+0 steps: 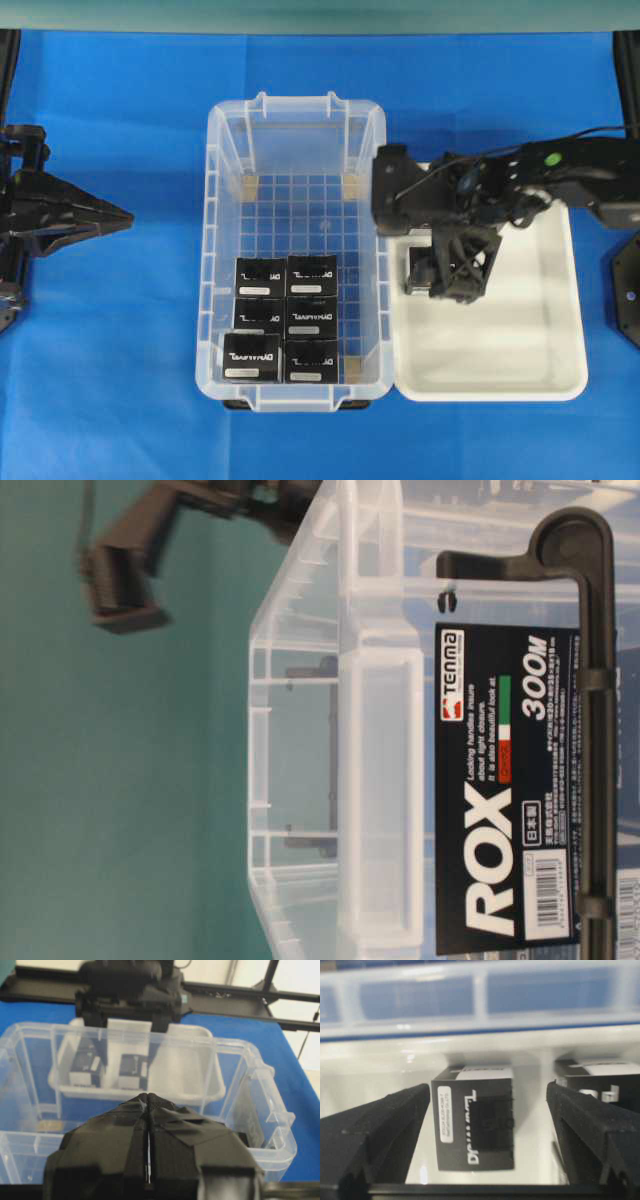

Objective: Pick the box from inside the plastic case
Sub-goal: 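Lower the box onto the tray below the two boxes, then open the right gripper and raise it off the box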

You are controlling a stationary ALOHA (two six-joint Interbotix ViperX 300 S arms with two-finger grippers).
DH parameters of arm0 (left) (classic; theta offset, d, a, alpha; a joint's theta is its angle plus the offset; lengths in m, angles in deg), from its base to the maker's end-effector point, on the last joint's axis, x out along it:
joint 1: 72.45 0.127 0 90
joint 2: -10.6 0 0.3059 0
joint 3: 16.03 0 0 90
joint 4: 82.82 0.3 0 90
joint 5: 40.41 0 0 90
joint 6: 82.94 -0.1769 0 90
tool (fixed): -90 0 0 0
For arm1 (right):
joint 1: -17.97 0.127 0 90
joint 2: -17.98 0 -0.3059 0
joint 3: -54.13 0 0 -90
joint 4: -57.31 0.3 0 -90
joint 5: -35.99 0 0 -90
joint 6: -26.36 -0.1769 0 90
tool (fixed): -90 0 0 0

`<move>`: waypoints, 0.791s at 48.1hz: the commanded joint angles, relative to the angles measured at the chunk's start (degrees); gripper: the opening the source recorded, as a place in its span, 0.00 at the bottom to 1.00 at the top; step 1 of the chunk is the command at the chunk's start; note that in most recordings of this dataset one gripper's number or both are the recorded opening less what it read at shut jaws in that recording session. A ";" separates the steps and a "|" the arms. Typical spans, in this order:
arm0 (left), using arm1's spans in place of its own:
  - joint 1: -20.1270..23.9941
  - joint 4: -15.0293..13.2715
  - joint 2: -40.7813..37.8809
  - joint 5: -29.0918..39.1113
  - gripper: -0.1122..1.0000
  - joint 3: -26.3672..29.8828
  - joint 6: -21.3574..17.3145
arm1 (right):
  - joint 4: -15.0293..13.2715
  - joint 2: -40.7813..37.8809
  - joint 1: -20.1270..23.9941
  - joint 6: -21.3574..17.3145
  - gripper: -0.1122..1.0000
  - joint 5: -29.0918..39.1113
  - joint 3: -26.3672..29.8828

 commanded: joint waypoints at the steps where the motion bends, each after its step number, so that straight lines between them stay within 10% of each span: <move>1: 0.09 0.09 -0.44 -0.26 0.06 1.58 -0.09 | -0.09 2.99 -0.35 -0.09 0.93 1.32 1.58; 23: 0.09 0.09 -0.35 -0.26 0.06 1.67 -0.09 | -0.09 21.27 -1.23 0.00 0.93 2.29 5.19; 38: 0.00 0.09 -0.35 -0.26 0.06 1.58 -0.09 | 0.70 32.17 -0.62 -2.11 0.93 -10.63 -2.37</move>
